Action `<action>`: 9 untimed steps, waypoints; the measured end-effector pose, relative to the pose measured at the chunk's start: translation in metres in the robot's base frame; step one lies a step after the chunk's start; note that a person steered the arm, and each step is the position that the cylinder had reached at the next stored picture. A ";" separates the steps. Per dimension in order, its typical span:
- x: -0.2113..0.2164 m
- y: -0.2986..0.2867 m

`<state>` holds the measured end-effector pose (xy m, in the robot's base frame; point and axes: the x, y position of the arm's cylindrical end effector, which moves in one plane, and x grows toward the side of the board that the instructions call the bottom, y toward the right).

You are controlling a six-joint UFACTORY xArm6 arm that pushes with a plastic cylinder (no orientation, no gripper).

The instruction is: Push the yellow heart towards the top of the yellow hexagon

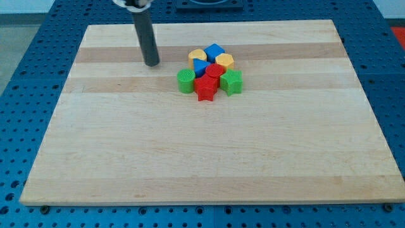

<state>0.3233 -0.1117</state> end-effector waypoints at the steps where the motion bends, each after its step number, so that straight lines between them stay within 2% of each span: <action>1: 0.004 0.035; 4: 0.018 0.146; 7: 0.018 0.147; 8: 0.039 0.130; 9: 0.002 0.130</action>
<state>0.3253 0.0185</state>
